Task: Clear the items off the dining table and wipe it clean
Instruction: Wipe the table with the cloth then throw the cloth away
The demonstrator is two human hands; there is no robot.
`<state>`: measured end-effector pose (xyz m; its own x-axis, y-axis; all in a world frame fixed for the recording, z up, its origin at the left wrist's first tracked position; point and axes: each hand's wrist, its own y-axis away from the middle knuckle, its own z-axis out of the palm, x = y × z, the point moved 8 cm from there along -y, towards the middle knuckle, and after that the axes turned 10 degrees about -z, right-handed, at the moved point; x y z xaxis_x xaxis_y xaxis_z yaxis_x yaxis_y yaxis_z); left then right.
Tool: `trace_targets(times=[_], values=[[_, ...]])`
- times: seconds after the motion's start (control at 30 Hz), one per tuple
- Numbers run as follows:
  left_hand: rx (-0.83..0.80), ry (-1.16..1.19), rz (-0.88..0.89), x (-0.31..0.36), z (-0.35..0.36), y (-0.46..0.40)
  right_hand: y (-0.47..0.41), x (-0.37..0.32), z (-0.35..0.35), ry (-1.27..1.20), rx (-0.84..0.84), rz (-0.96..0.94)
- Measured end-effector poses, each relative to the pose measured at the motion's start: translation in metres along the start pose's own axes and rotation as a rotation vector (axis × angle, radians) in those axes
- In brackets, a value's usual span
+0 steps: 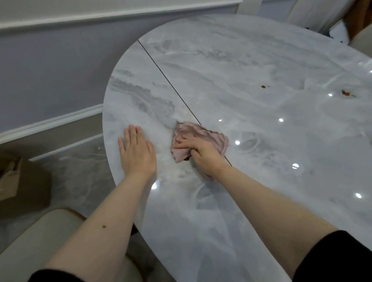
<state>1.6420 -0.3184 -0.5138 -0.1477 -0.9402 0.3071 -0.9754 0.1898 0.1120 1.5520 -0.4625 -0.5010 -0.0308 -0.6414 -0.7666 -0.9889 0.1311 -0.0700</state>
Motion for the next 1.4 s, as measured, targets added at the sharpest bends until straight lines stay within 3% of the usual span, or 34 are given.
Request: trace_targets(times=[0.3,0.43,0.6,0.7,1.03,1.23,1.4], values=[[-0.089,0.212,0.132,0.01,0.0,0.049,0.103,-0.013,-0.007,-0.096,0.093,0.073],[-0.026,0.125,0.201,0.013,-0.004,0.073,0.135,-0.014,-0.029,-0.134,0.227,0.209],[0.043,0.046,0.201,0.013,-0.007,0.07,0.146,-0.029,0.012,0.264,-0.108,0.024],[0.061,0.042,0.153,0.011,-0.009,0.053,0.131,-0.014,0.023,0.463,-0.076,0.086],[0.138,0.036,0.058,0.004,-0.002,0.025,0.004,-0.001,0.02,0.581,-0.074,0.086],[0.161,0.003,0.052,0.0,0.0,0.023,-0.062,0.0,0.025,0.506,-0.112,0.057],[0.143,0.047,0.053,-0.001,-0.003,0.021,-0.05,-0.004,0.025,0.25,-0.029,-0.078]])
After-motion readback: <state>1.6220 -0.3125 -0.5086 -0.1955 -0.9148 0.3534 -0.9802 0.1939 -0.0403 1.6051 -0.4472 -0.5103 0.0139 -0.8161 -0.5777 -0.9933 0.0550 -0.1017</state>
